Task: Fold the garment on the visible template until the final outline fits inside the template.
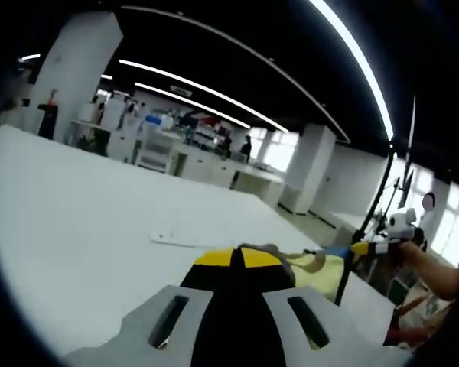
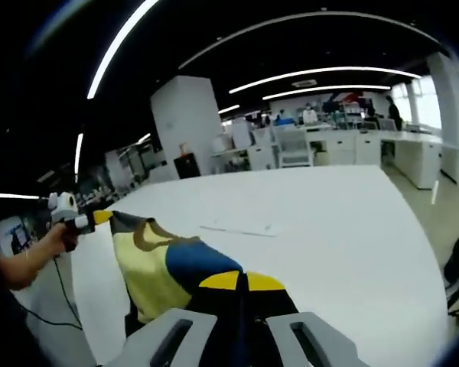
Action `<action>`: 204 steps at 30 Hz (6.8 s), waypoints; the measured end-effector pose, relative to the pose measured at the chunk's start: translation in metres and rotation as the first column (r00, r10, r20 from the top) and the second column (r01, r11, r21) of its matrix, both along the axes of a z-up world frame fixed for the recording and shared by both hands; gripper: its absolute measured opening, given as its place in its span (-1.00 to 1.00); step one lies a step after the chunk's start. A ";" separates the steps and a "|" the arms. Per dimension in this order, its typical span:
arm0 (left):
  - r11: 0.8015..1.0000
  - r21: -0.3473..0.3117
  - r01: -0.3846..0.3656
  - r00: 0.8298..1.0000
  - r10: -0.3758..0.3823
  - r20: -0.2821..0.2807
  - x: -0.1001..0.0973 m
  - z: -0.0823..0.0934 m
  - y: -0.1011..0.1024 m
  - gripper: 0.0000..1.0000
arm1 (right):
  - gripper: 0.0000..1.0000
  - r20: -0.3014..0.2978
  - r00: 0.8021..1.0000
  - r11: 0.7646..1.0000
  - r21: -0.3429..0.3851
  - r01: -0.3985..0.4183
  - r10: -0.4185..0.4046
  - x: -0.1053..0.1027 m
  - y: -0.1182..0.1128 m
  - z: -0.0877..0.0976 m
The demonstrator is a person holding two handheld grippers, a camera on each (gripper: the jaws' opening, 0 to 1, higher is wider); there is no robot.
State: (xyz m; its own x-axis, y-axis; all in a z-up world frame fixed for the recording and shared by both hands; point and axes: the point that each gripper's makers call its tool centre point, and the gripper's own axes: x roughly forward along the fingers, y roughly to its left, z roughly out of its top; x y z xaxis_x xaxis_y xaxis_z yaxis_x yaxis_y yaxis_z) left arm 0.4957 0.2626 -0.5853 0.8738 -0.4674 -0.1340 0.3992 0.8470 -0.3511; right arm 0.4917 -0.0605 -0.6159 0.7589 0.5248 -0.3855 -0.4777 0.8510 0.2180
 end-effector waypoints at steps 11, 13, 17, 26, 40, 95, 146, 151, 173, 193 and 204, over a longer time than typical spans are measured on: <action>0.999 -0.026 -0.026 0.999 0.025 -0.026 0.051 -0.015 -0.008 -1.00 | -1.00 0.005 0.992 0.991 0.014 0.130 -0.130 0.042 -0.013 -0.003; 0.999 -0.025 -0.034 0.999 0.034 -0.034 0.061 -0.021 -0.009 -1.00 | -1.00 0.001 0.988 0.988 0.016 0.152 -0.152 0.051 -0.015 -0.006; 0.999 -0.017 -0.045 0.998 0.045 -0.046 0.077 -0.031 -0.011 -1.00 | -1.00 -0.007 0.982 0.982 0.014 0.189 -0.189 0.068 -0.016 -0.016; 0.997 0.010 -0.075 0.994 0.075 -0.083 0.114 -0.062 -0.011 -1.00 | -1.00 -0.049 0.963 0.964 0.003 0.265 -0.265 0.110 -0.017 -0.046; 0.987 0.147 -0.062 0.983 0.086 -0.164 0.147 -0.120 -0.011 -1.00 | -1.00 -0.154 0.937 0.949 -0.067 0.307 -0.314 0.148 -0.018 -0.111; 0.899 0.303 0.315 0.946 -0.275 -0.170 -0.007 -0.110 -0.040 0.31 | 0.54 -0.300 0.877 0.892 -0.143 -0.430 0.375 -0.030 0.043 -0.110; 0.732 0.510 0.452 0.889 -0.325 -0.321 -0.118 -0.210 -0.069 -0.50 | -0.56 -0.303 0.843 0.747 -0.393 -0.536 0.445 -0.110 0.039 -0.182; 0.705 0.549 0.449 0.892 -0.322 -0.316 -0.114 -0.210 -0.066 -0.61 | -0.63 -0.295 0.846 0.730 -0.430 -0.532 0.443 -0.108 0.037 -0.184; 0.787 0.488 0.378 0.917 -0.244 -0.316 -0.110 -0.191 -0.056 -1.00 | -1.00 -0.232 0.891 0.803 -0.387 -0.453 0.390 -0.096 0.036 -0.166; 0.981 0.185 -0.056 0.987 0.082 -0.138 -0.064 -0.082 0.037 -1.00 | -1.00 -0.072 0.990 0.945 -0.297 -0.136 0.120 -0.033 -0.028 -0.086; 0.947 0.020 -0.320 0.926 0.317 -0.203 -0.047 -0.072 0.114 -1.00 | -1.00 -0.044 0.996 0.957 -0.281 0.067 -0.082 -0.008 -0.083 -0.061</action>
